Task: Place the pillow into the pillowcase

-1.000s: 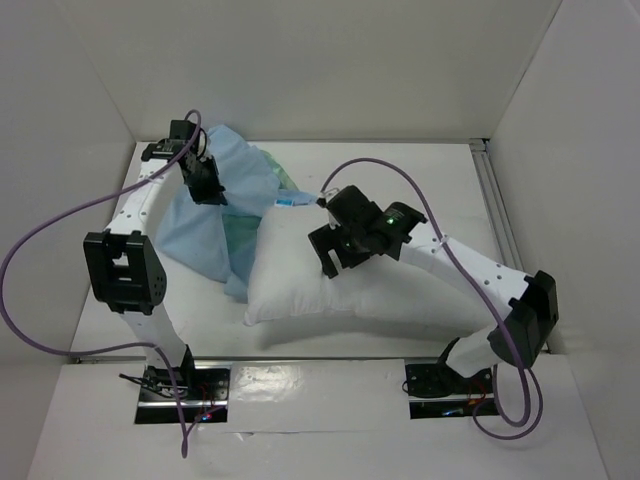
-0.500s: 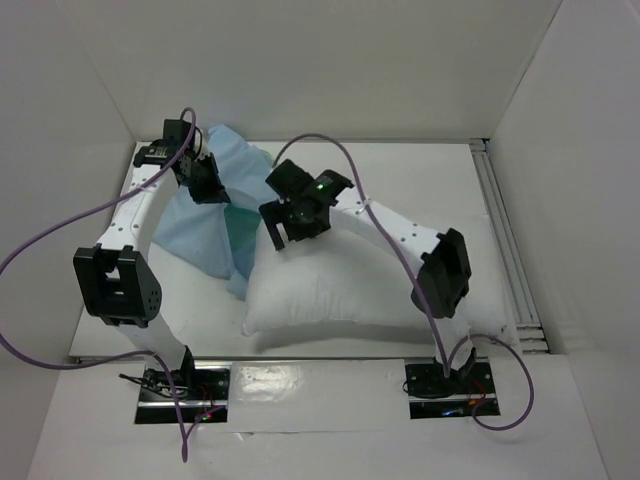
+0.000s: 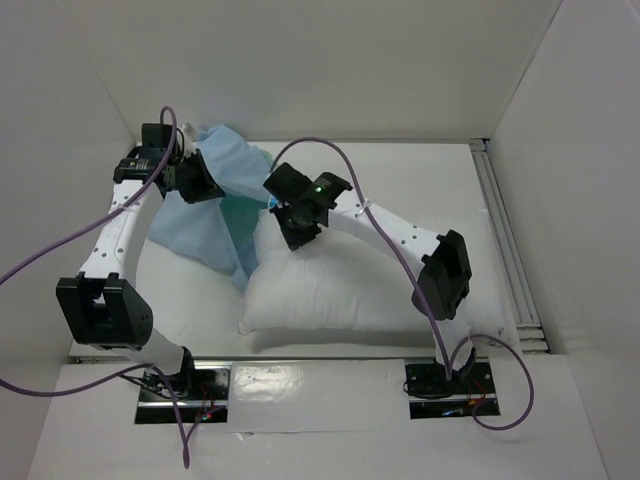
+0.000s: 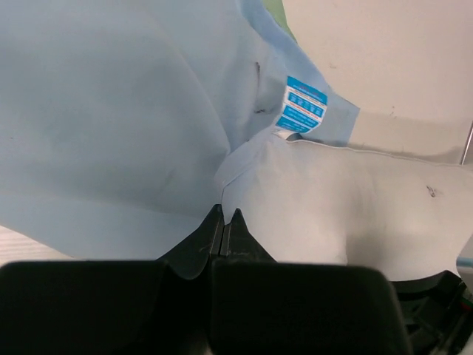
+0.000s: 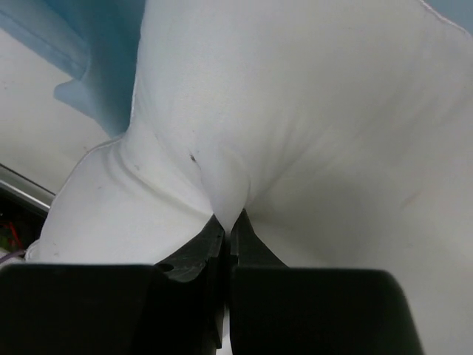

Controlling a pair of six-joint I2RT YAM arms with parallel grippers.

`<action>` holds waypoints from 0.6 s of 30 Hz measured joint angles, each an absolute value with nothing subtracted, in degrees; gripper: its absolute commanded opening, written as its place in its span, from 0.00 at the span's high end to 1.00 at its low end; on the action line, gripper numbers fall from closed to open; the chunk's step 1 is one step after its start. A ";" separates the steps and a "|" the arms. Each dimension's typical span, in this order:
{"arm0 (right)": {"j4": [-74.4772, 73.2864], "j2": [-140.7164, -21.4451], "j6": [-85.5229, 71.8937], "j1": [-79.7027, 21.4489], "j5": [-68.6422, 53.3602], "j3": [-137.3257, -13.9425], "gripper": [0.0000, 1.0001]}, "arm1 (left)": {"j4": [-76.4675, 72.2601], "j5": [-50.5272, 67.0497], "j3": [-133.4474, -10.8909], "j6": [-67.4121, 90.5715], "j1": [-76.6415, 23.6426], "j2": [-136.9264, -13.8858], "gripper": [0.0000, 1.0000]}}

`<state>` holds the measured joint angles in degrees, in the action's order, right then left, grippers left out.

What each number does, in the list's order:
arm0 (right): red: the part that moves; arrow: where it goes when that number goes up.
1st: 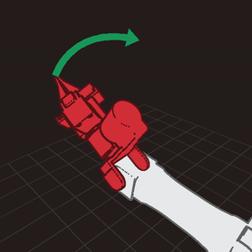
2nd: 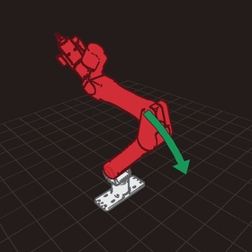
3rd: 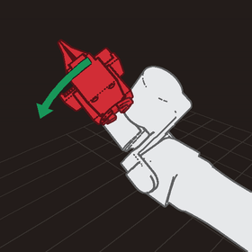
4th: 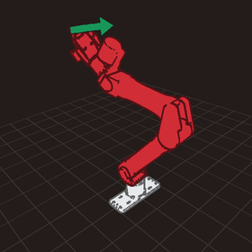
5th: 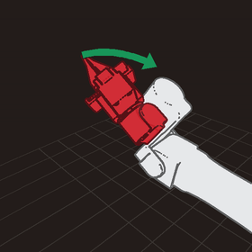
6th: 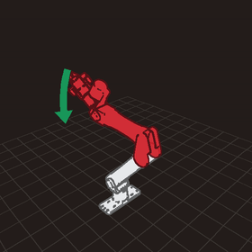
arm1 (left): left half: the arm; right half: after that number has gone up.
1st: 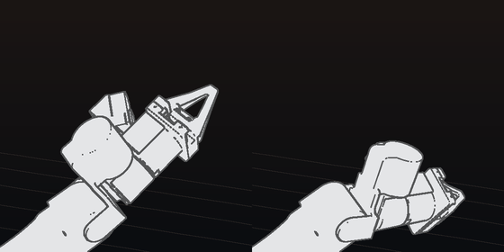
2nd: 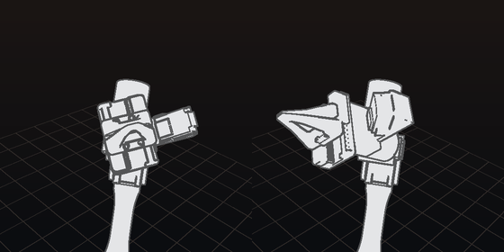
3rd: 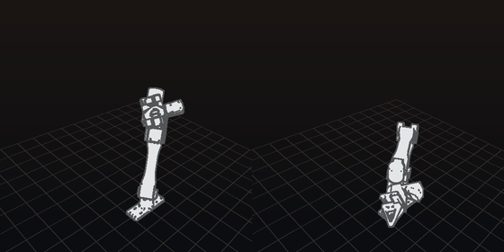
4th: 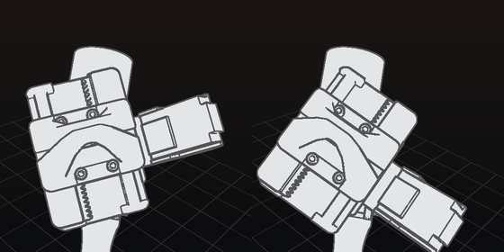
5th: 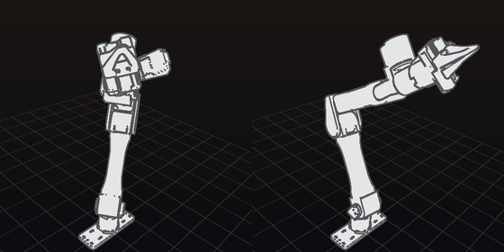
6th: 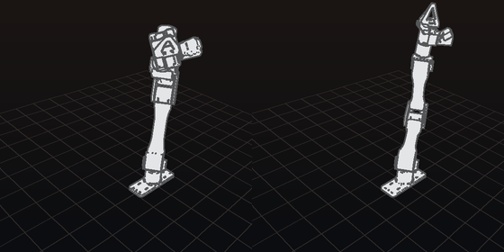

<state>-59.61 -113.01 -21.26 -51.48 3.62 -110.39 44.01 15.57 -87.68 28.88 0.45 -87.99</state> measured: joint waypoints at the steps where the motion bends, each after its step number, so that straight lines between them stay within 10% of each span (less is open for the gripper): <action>1: -59.77 -113.01 -20.93 -51.48 3.07 -111.18 1.00 | 44.01 16.01 -87.66 28.91 0.45 -88.12 1.00; 18: -62.13 -112.92 -17.43 -59.40 -3.90 -112.71 1.00 | 43.31 16.71 -86.80 28.88 0.56 -89.19 1.00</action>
